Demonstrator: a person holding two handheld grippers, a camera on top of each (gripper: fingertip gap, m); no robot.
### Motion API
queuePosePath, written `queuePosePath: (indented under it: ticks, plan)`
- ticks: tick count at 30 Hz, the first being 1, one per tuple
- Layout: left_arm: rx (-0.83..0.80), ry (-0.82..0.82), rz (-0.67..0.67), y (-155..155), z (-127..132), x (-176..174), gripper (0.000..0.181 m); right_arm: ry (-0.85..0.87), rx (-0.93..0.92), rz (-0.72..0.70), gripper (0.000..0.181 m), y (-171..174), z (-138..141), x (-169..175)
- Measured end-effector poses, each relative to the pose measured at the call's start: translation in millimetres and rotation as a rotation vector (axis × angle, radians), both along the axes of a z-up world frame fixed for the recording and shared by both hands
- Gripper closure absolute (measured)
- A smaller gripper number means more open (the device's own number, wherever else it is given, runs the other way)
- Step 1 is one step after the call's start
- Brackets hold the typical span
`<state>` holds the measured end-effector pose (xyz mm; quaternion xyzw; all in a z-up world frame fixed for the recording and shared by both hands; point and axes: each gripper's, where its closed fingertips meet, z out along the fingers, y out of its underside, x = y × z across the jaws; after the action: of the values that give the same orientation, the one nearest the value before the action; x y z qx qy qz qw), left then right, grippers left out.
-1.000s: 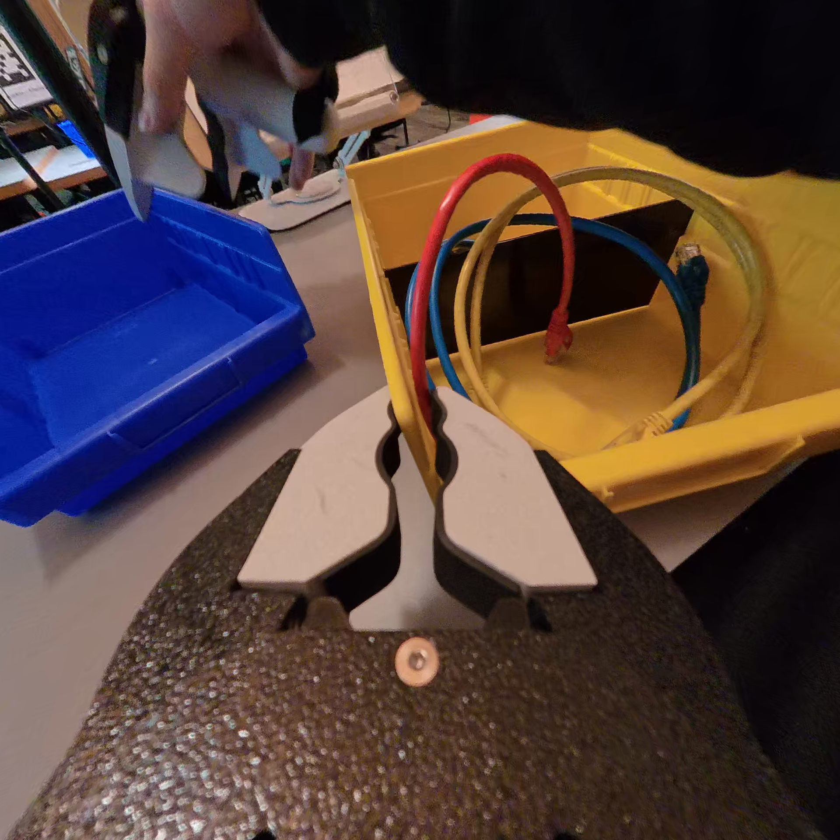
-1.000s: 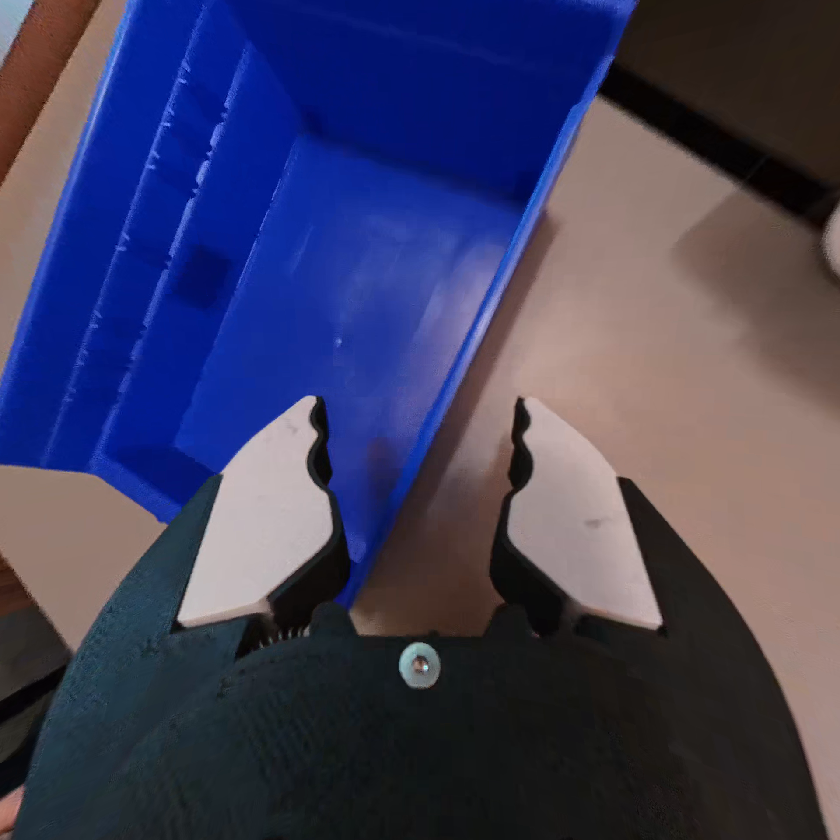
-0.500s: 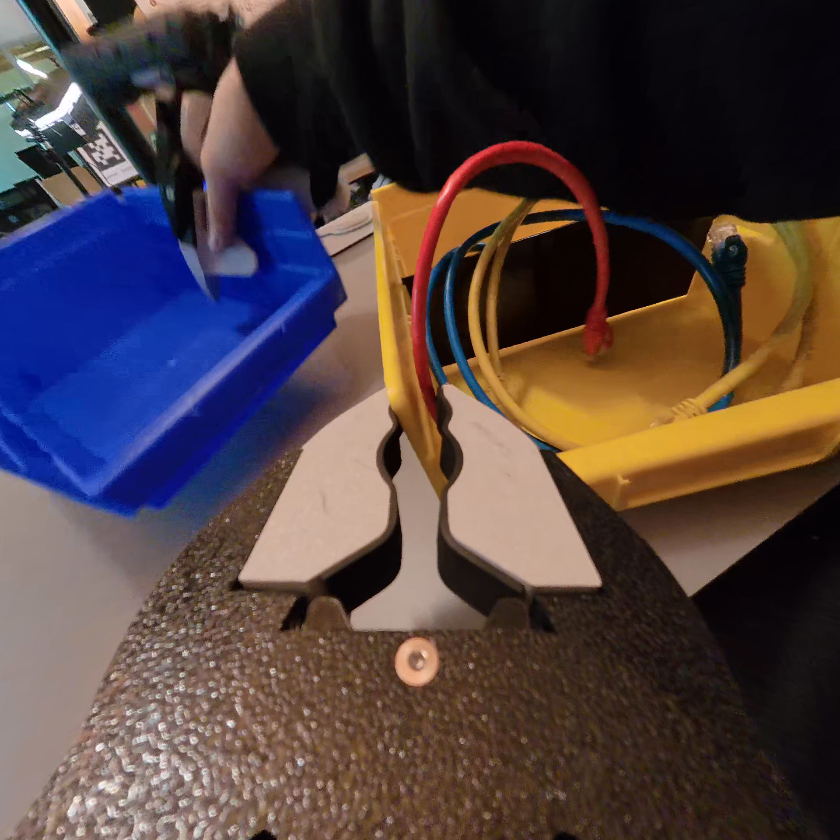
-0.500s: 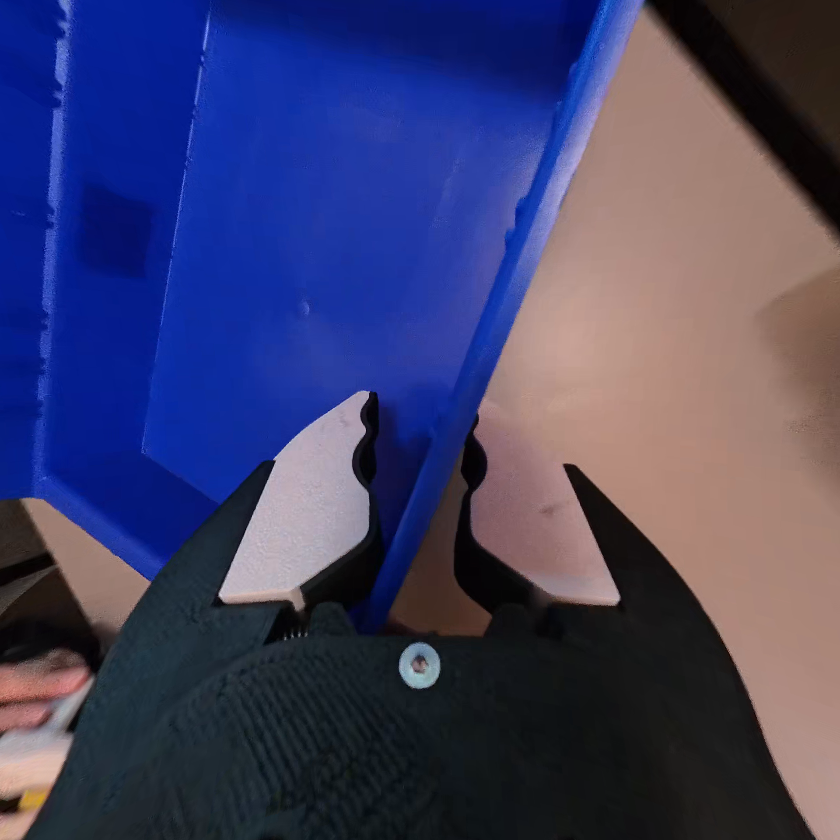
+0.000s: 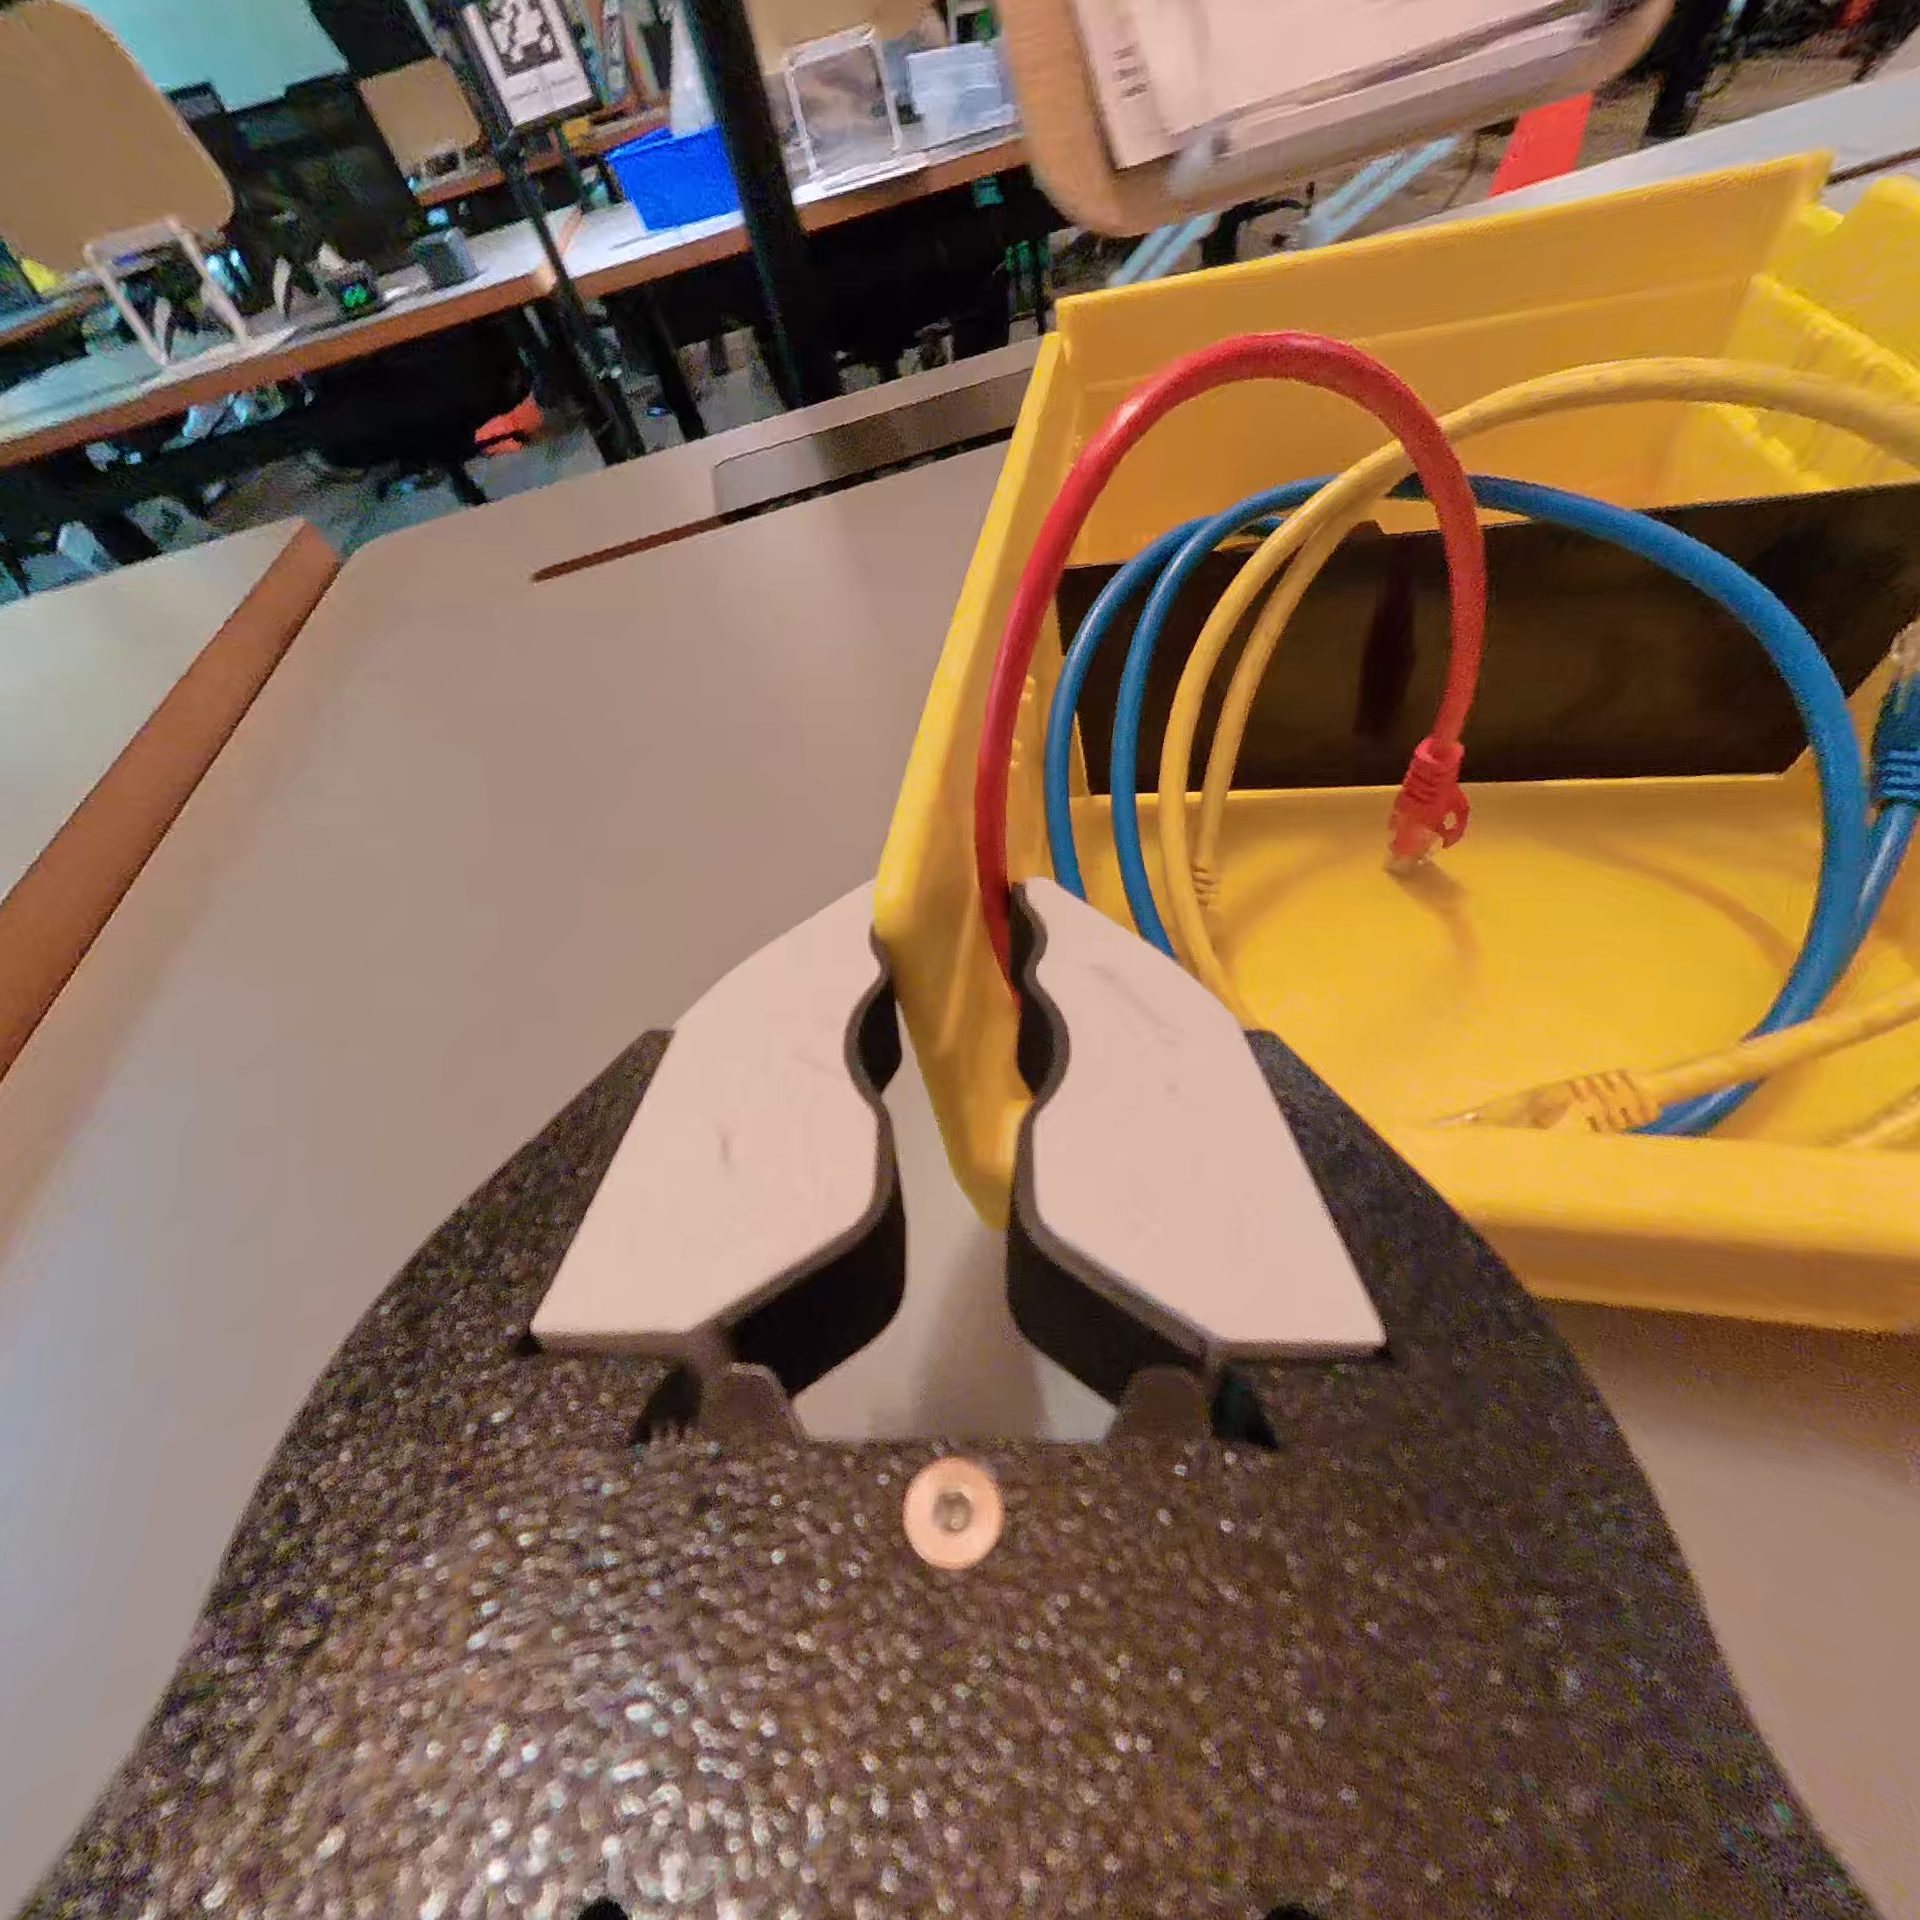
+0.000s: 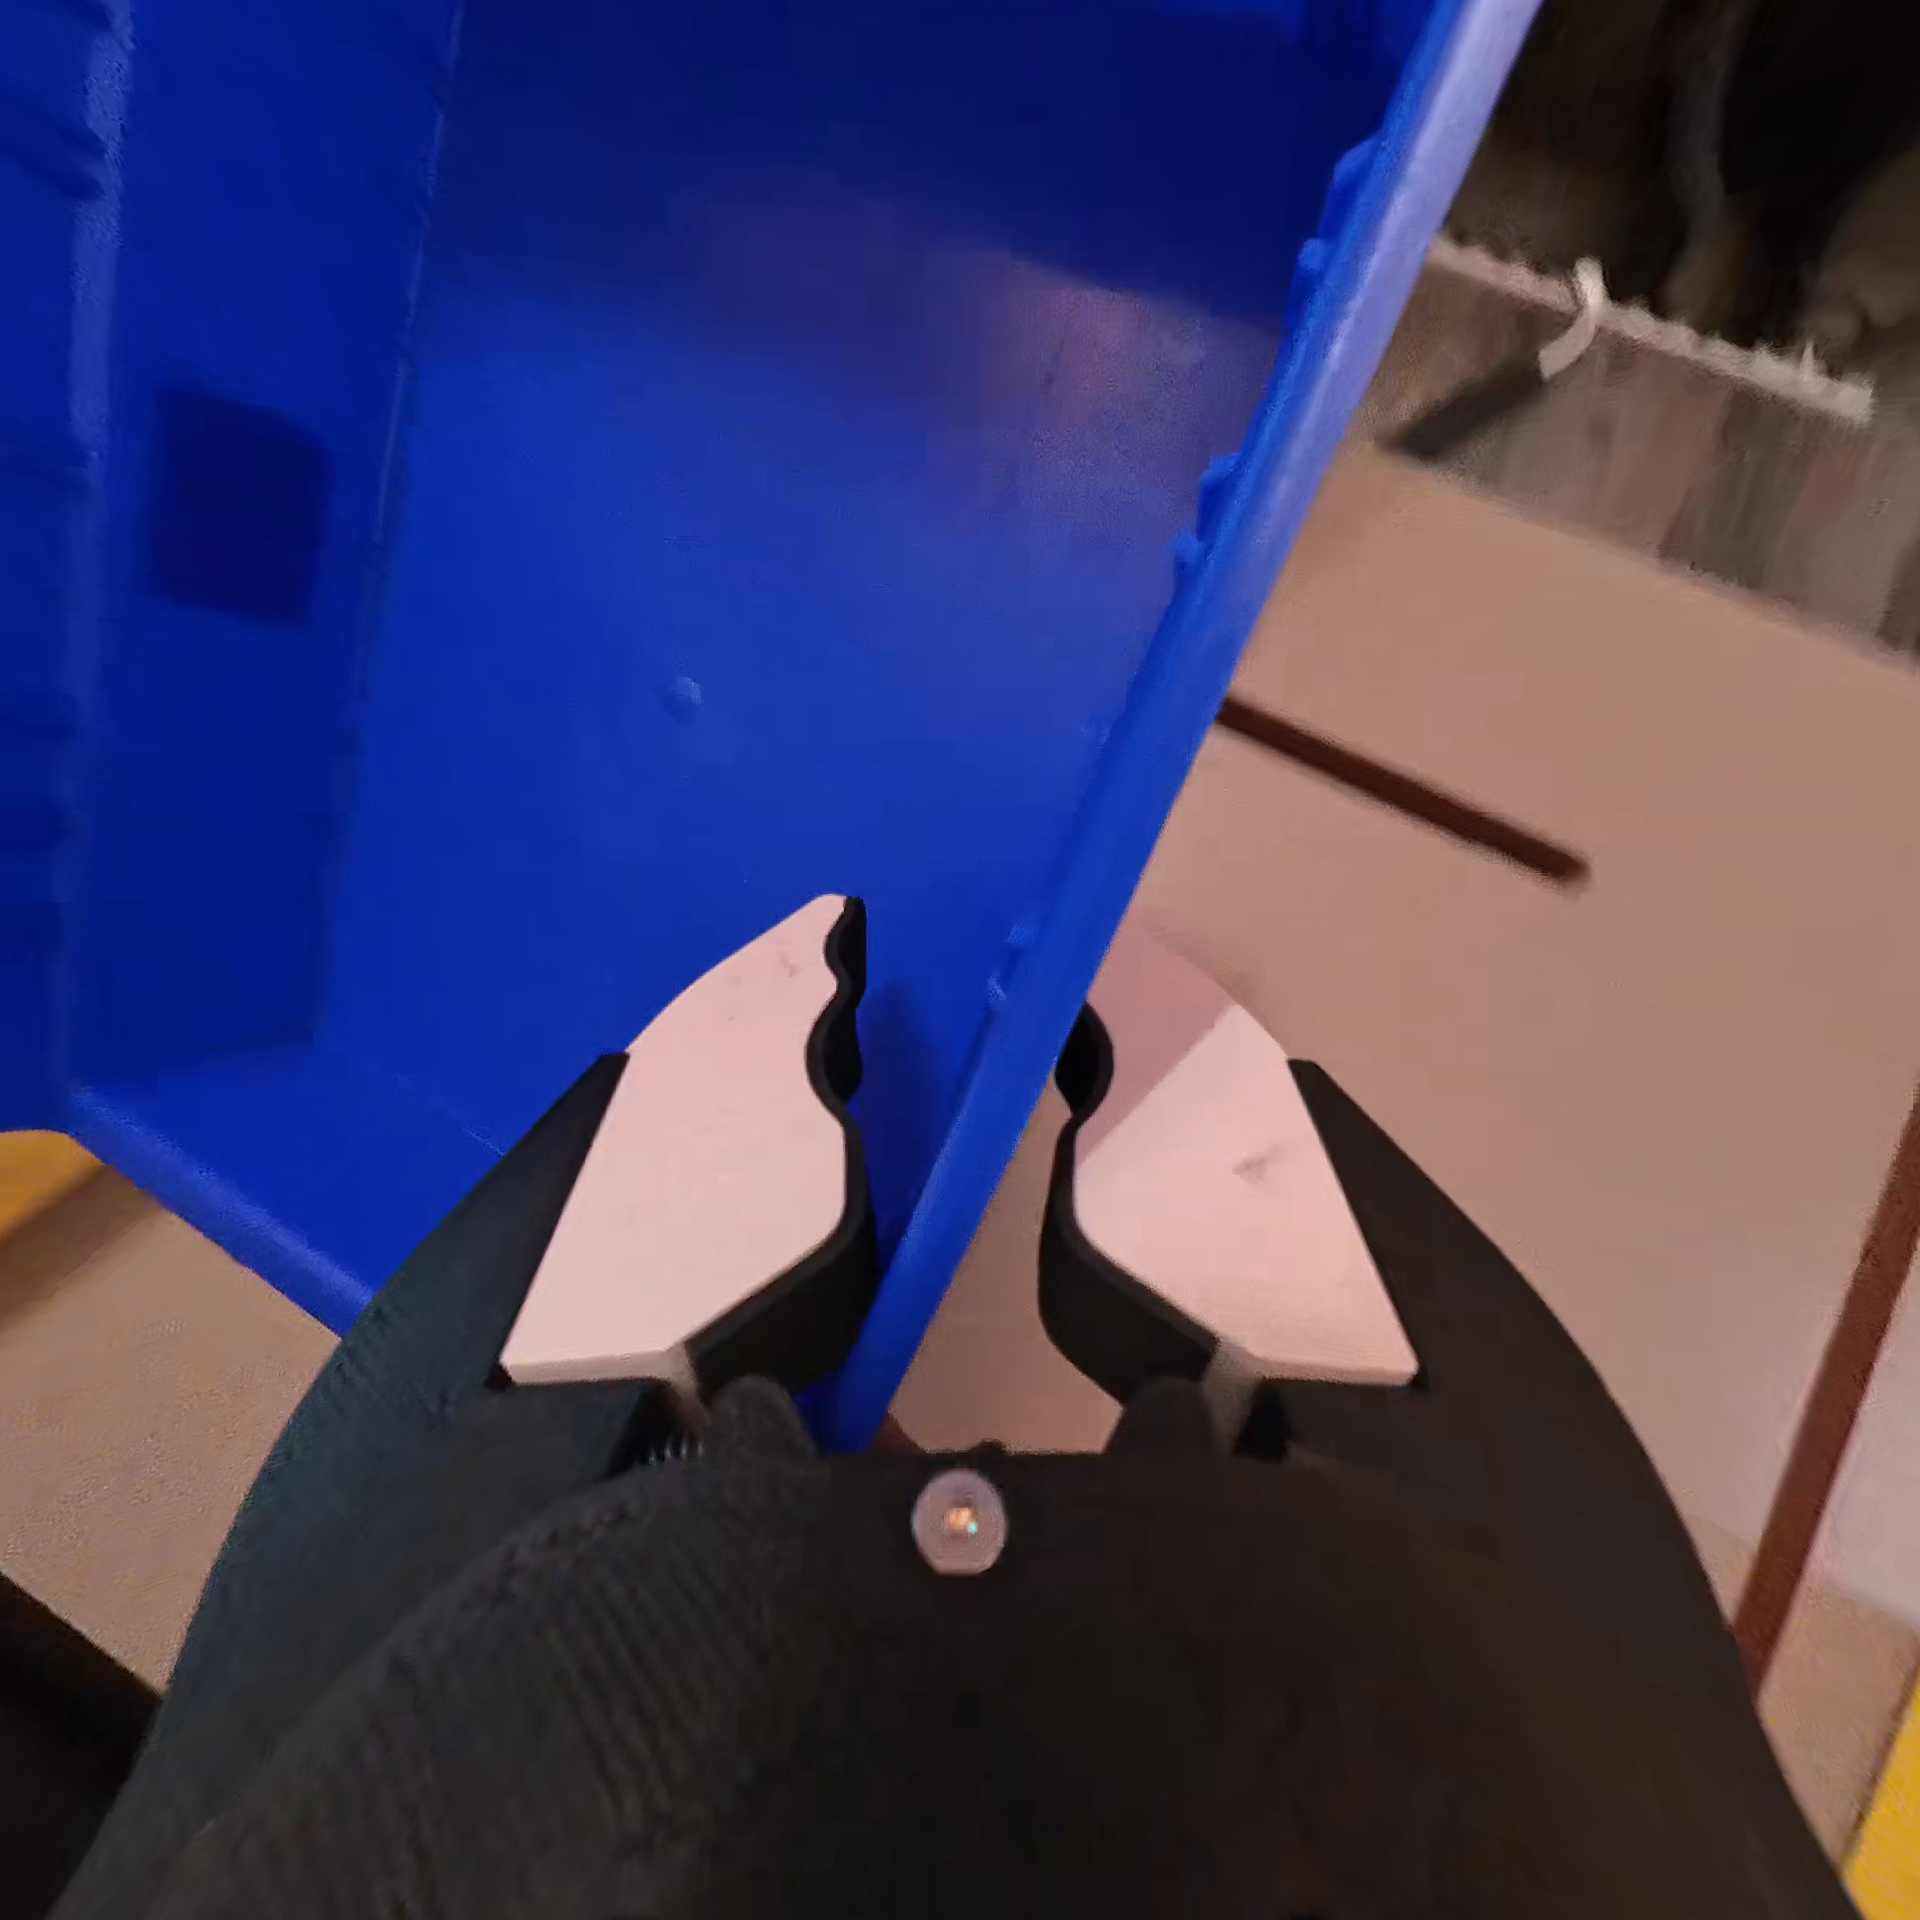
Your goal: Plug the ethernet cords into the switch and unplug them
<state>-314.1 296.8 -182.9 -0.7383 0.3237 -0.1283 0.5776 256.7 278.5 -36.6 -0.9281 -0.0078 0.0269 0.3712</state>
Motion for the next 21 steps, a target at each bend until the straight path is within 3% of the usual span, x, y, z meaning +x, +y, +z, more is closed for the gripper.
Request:
queuePosePath:
  ticks: [5, 9, 15, 21]
  plan:
    - [-0.073, -0.012, 0.116, 70, -1, -39, 0.162, 0.105, -0.195, -0.187, 0.147, -89, -111, 97]
    - [-0.117, -0.040, 0.219, 121, -2, -62, 0.162, 0.147, -0.319, -0.288, 0.148, -136, -171, 147]
    - [-0.136, -0.069, 0.356, 170, -2, -81, 0.163, 0.263, -0.346, -0.254, 0.149, -141, -204, 168]
    - [-0.161, -0.034, 0.379, 169, -3, -73, 0.165, 0.172, -0.354, -0.132, 0.150, -111, -203, 182]
